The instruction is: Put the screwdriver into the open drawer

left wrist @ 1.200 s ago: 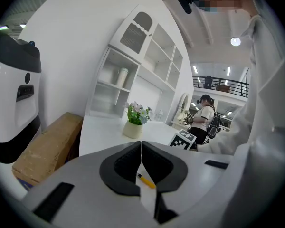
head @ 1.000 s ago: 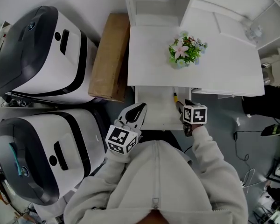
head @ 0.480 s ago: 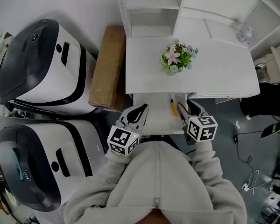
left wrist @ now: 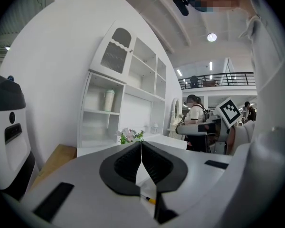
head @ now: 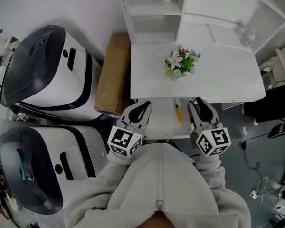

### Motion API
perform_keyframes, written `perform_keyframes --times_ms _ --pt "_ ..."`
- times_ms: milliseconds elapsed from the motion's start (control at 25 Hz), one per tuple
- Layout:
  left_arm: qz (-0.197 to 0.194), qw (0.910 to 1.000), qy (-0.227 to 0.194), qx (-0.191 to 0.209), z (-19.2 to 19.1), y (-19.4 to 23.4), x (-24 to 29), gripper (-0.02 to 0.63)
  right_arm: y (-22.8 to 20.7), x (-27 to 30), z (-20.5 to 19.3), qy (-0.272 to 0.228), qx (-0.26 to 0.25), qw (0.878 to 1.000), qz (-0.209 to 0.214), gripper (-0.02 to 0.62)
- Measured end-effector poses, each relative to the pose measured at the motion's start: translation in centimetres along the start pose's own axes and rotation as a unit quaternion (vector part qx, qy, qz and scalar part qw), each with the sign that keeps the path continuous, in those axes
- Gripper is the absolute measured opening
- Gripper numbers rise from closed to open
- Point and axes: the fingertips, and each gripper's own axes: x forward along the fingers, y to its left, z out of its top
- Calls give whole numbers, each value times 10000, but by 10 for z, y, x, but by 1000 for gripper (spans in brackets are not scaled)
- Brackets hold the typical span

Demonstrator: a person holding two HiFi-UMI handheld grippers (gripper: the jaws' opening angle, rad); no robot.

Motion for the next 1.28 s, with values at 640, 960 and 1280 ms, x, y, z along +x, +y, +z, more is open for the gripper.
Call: perform_keyframes --times_ms 640,960,1280 --pt "110 9994 -279 166 20 -13 6 17 -6 -24 15 -307 -474 9973 -473 34" --pt "148 9995 -237 140 16 -17 8 17 -4 -16 13 -198 -327 9985 -396 32" --pt "216 9996 -193 67 11 -16 8 17 3 -9 9 -103 -429 9987 -270 32"
